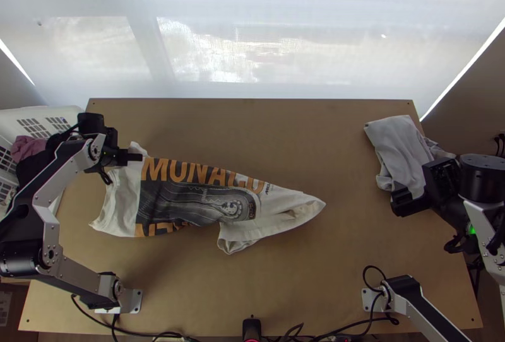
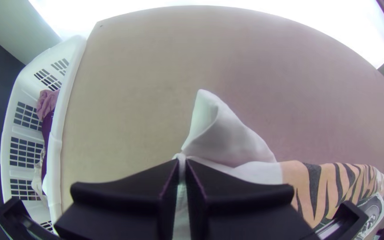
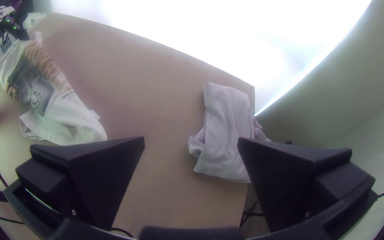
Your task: Fold the t-shirt
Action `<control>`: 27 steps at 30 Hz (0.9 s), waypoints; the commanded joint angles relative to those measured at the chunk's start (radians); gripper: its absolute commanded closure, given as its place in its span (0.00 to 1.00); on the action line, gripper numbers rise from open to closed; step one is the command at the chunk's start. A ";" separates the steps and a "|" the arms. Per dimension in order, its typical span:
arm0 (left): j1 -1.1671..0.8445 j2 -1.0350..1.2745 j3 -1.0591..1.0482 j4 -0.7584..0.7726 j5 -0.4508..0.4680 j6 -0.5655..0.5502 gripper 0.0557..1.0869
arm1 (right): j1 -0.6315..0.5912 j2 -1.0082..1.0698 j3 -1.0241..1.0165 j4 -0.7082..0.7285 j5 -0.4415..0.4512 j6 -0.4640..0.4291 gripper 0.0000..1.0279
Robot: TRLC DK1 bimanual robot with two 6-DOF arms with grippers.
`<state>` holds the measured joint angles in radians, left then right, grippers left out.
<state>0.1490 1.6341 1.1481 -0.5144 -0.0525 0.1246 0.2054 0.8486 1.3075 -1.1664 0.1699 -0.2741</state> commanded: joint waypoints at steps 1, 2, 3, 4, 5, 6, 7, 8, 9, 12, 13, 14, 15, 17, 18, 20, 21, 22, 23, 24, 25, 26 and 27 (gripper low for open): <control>-0.019 -0.008 0.052 -0.041 0.026 -0.011 0.97 | -0.004 -0.005 -0.008 0.001 0.000 0.001 0.05; -0.029 -0.026 0.067 -0.055 0.028 -0.013 0.97 | -0.004 -0.005 -0.007 0.004 0.000 0.000 0.05; -0.040 -0.049 0.087 -0.067 0.031 -0.016 0.97 | -0.003 -0.005 -0.004 0.005 0.000 -0.002 0.05; -0.052 -0.072 0.111 -0.081 0.034 -0.022 0.97 | -0.001 -0.002 0.001 0.008 0.000 -0.004 0.05; -0.071 -0.094 0.145 -0.104 0.049 -0.026 0.97 | 0.003 0.001 0.006 0.010 0.000 -0.008 0.05; -0.086 -0.118 0.180 -0.124 0.069 -0.033 0.97 | 0.008 0.007 0.013 0.013 0.000 -0.010 0.05; -0.101 -0.145 0.211 -0.128 0.082 -0.039 0.97 | 0.012 0.015 0.024 0.013 0.000 -0.013 0.05; -0.127 -0.168 0.245 -0.136 0.082 -0.046 0.97 | 0.019 0.024 0.036 0.014 0.000 -0.016 0.05; -0.158 -0.188 0.283 -0.148 0.082 -0.049 0.97 | 0.023 0.037 0.050 0.014 0.000 -0.017 0.05; -0.247 -0.232 0.395 -0.164 0.082 -0.051 0.97 | 0.034 0.070 0.090 0.020 0.000 -0.024 0.05; -0.284 -0.241 0.430 -0.167 0.082 -0.054 0.97 | 0.038 0.079 0.101 0.022 0.000 -0.024 0.05; -0.316 -0.247 0.467 -0.168 0.082 -0.057 0.97 | 0.042 0.086 0.108 0.024 0.000 -0.024 0.05; -0.348 -0.257 0.503 -0.171 0.082 -0.057 0.97 | 0.045 0.092 0.116 0.025 0.000 -0.024 0.05; -0.414 -0.269 0.575 -0.162 0.080 -0.066 0.97 | 0.049 0.101 0.128 0.025 0.000 -0.024 0.05; -0.440 -0.267 0.622 -0.161 0.079 -0.079 0.97 | 0.051 0.106 0.134 0.025 0.000 -0.024 0.05; -0.493 -0.250 0.723 -0.156 0.063 -0.092 0.97 | 0.051 0.109 0.141 0.025 0.000 -0.024 0.05; -0.519 -0.234 0.783 -0.156 0.049 -0.098 0.97 | 0.051 0.109 0.142 0.025 0.000 -0.024 0.05; -0.549 -0.217 0.843 -0.156 0.028 -0.100 0.97 | 0.049 0.109 0.141 0.025 0.000 -0.024 0.05; -0.574 -0.195 0.906 -0.151 0.002 -0.100 0.97 | 0.049 0.107 0.141 0.025 0.000 -0.024 0.05; -0.601 -0.172 0.972 -0.150 -0.032 -0.100 0.97 | 0.049 0.107 0.141 0.025 0.000 -0.024 0.05; -0.629 -0.148 1.036 -0.150 -0.067 -0.100 0.97 | 0.048 0.107 0.141 0.025 0.000 -0.022 0.05; -0.649 -0.123 1.102 -0.148 -0.098 -0.098 0.97 | 0.046 0.106 0.141 0.025 0.000 -0.022 0.05; -0.663 -0.112 1.141 -0.122 -0.127 -0.098 0.97 | 0.045 0.102 0.139 0.025 0.000 -0.022 0.05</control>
<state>-0.3569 1.4391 1.9461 -0.6701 -0.0463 0.0368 0.2508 0.9470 1.4353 -1.1419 0.1703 -0.2966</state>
